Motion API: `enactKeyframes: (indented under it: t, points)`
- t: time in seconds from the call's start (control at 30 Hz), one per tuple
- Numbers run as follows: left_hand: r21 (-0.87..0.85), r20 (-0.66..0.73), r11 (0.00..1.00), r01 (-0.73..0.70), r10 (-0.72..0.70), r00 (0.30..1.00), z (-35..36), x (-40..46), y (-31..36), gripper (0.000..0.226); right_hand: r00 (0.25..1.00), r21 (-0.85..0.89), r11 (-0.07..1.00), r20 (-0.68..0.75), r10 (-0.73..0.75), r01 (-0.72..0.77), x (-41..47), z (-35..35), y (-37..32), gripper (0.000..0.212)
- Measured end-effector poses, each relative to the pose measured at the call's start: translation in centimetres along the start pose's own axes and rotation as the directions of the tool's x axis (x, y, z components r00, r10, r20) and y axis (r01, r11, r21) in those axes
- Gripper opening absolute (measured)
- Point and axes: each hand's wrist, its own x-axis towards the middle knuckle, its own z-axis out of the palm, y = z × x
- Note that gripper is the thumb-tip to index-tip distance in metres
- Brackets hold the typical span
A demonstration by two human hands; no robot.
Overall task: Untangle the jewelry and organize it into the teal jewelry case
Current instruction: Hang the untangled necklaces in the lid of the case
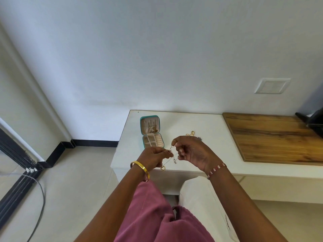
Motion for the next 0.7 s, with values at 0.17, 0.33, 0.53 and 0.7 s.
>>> enactKeyframes:
  t: [0.17, 0.33, 0.53, 0.7]
  points:
    - [0.008, 0.085, 0.997, -0.083, 0.082, 0.993, -0.2, 0.3, 0.4, 0.028, 1.0, -0.139, 0.99, 0.006, -0.024, 0.025, -0.1, 0.0, -0.3, 0.018]
    - [0.094, 0.001, 0.987, -0.132, 0.132, 0.991, -0.2, 0.6, 0.5, 0.017, 0.999, -0.222, 0.974, 0.029, -0.037, 0.043, 0.0, 0.2, -0.5, 0.019]
    - [-0.41, -0.095, 0.912, -0.014, -0.027, 0.995, -0.4, 0.8, 0.5, 0.019, 0.997, -0.468, 0.882, -0.02, -0.077, 0.059, 0.0, -0.4, 0.2, 0.008]
    - [-0.735, 0.006, 0.672, 0.093, -0.131, 0.991, -0.5, 1.2, -0.3, 0.028, 0.993, -0.438, 0.891, 0.08, -0.089, 0.115, -0.1, -0.2, 1.4, 0.011]
